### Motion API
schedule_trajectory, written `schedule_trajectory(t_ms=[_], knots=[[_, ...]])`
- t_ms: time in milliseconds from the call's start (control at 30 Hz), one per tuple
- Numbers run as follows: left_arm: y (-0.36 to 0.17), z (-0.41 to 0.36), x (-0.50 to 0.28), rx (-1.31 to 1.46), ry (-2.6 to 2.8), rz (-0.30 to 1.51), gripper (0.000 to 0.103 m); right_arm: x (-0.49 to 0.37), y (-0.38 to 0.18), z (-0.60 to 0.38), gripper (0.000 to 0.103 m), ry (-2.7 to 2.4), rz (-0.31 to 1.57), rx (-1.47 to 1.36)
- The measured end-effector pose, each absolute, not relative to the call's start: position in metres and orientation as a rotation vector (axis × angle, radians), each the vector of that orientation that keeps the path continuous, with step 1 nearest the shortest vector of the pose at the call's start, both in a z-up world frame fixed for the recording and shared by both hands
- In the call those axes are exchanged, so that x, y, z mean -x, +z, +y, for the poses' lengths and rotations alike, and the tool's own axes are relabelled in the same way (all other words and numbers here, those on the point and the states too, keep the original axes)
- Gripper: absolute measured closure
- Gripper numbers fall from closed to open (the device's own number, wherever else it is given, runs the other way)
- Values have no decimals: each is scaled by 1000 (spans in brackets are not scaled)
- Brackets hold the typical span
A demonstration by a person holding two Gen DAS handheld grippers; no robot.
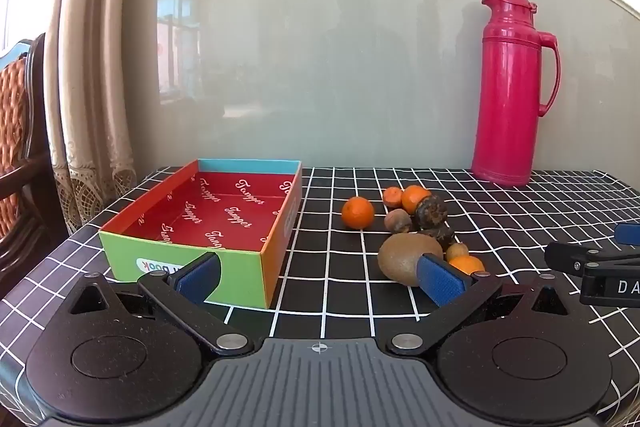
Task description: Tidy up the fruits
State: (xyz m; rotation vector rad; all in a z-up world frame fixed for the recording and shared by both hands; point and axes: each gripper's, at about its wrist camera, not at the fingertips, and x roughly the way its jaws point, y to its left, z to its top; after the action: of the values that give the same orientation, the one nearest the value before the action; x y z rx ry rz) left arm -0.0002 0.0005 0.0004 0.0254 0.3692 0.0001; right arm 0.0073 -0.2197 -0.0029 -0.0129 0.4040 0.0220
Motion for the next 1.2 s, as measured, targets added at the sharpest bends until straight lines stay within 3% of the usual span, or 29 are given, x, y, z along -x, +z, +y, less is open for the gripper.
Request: schedule_trajectory(t_ms=[1200], knots=[[0,-1,1,-30,-12,365,0,-7,-3,-220,0,23,408,17]])
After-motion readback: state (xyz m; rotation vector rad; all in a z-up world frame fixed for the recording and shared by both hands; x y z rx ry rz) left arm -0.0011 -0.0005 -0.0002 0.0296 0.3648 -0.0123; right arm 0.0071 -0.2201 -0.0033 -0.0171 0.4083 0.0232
